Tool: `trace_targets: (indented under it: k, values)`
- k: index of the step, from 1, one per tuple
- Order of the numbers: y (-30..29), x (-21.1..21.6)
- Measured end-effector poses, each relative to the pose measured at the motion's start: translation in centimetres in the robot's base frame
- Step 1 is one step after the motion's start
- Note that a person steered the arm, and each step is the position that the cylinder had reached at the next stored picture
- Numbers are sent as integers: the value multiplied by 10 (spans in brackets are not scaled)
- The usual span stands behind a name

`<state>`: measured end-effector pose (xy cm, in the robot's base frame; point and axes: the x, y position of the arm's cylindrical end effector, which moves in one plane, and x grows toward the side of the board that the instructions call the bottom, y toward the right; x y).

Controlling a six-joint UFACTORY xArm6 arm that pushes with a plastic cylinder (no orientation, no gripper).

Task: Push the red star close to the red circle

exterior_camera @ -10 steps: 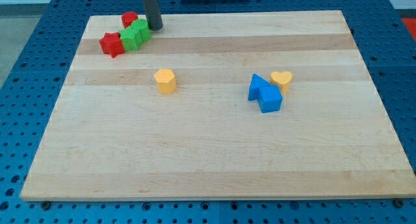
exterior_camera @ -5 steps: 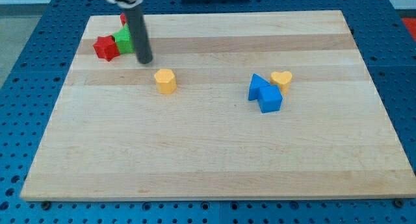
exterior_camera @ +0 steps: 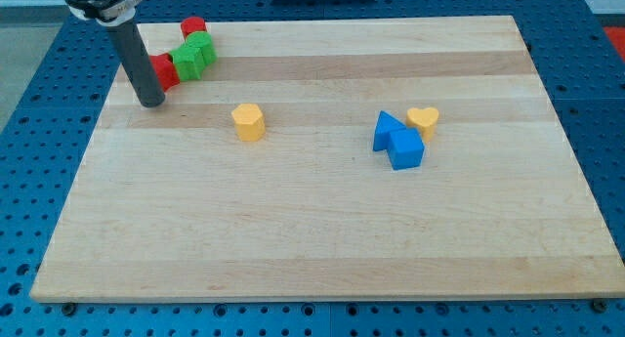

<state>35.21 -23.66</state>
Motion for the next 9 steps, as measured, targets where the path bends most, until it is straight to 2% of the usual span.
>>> trace_targets:
  k: [6,8,9]
  values:
    - [-16,-68]
    - [-19,-70]
    - [-19,-43]
